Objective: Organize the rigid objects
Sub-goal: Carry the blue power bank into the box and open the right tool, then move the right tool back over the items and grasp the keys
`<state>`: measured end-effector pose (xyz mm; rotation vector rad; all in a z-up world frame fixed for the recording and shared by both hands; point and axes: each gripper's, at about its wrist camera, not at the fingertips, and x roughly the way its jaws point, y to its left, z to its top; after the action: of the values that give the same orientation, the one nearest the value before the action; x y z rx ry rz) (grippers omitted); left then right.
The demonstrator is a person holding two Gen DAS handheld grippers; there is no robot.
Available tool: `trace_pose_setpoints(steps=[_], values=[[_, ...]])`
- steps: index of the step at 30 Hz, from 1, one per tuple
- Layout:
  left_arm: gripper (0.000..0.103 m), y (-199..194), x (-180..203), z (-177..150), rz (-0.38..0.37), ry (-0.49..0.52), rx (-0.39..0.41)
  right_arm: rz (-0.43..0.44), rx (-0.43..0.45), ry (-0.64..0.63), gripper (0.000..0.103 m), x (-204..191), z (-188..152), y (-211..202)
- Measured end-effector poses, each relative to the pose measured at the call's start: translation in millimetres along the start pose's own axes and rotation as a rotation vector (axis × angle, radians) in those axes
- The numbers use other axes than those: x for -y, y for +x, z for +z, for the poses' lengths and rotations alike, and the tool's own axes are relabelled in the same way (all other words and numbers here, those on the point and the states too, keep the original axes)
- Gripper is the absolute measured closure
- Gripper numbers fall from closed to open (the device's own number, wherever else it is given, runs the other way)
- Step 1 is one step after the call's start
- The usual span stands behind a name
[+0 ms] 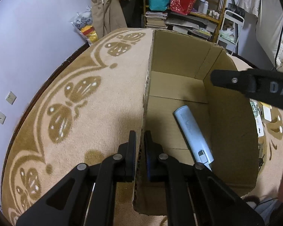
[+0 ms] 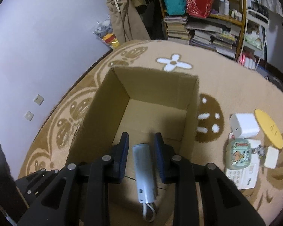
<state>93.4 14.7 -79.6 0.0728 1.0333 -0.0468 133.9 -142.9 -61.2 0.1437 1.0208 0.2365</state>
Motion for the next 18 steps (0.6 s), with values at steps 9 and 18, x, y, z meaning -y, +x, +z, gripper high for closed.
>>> trace_pose_setpoints(steps=[9,18], values=[[0.095,-7,1,-2,0.001,0.003,0.018,-0.033,0.062,-0.016,0.03,18,4,-46],[0.095,-9,0,-1,0.001,0.0,0.025,-0.101,0.081,0.051,0.006,61,-7,-72]])
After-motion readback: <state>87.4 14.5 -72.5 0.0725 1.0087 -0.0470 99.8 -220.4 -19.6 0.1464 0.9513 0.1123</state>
